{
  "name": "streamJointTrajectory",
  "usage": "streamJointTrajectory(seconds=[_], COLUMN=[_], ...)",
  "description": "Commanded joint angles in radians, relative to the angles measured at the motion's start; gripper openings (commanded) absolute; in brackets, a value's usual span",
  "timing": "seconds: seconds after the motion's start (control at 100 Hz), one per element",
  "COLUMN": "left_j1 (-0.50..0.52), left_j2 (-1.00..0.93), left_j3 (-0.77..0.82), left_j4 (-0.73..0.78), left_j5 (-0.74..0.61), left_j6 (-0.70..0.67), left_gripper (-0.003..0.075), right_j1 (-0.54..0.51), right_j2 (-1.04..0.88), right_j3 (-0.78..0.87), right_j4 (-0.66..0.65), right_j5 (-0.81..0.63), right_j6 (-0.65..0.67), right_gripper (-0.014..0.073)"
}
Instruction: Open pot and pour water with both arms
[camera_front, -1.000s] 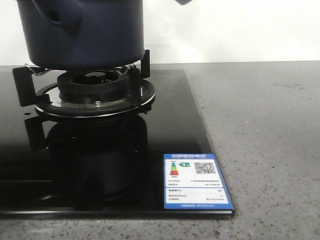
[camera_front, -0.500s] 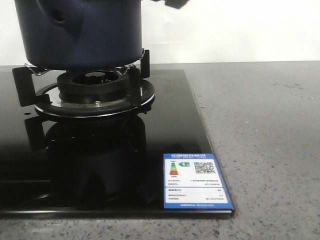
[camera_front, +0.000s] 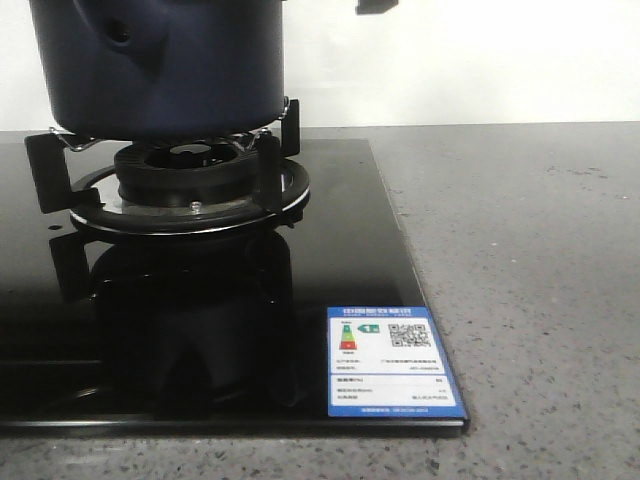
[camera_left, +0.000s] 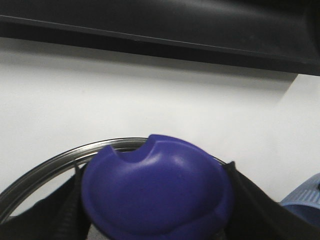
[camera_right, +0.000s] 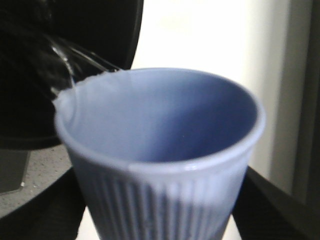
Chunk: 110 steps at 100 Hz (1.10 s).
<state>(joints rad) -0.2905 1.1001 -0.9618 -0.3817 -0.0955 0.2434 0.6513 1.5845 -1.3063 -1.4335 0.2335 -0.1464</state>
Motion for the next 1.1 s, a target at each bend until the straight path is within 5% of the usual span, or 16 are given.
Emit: streamJointTrajectory(seconds=[0.0,0.46,0.86,1.09], left_j1=[0.002,0.002,0.002,0.002], left_j2=[-0.029,-0.029,-0.029,-0.029], left_j3=[-0.035,-0.035,-0.035,-0.035], left_j4=[0.006,0.006,0.006,0.006], left_j5=[-0.102,-0.102,-0.102,-0.098], left_j6=[-0.006,-0.006,-0.006,-0.006], left_gripper=[0.037,0.037,0.037,0.037], right_j1=[0.004,0.065,0.071,0.078], right_j2=[-0.04,-0.039,-0.039,-0.056], right_j3=[-0.048,-0.089,-0.089,-0.089], right_j4=[-0.075,-0.299,-0.314,-0.209], right_j5=[0.004,0.062,0.091,0.163], right_j6=[-0.002,-0.002,0.002,0.306], right_gripper=[0.032,0.032,0.032,0.032])
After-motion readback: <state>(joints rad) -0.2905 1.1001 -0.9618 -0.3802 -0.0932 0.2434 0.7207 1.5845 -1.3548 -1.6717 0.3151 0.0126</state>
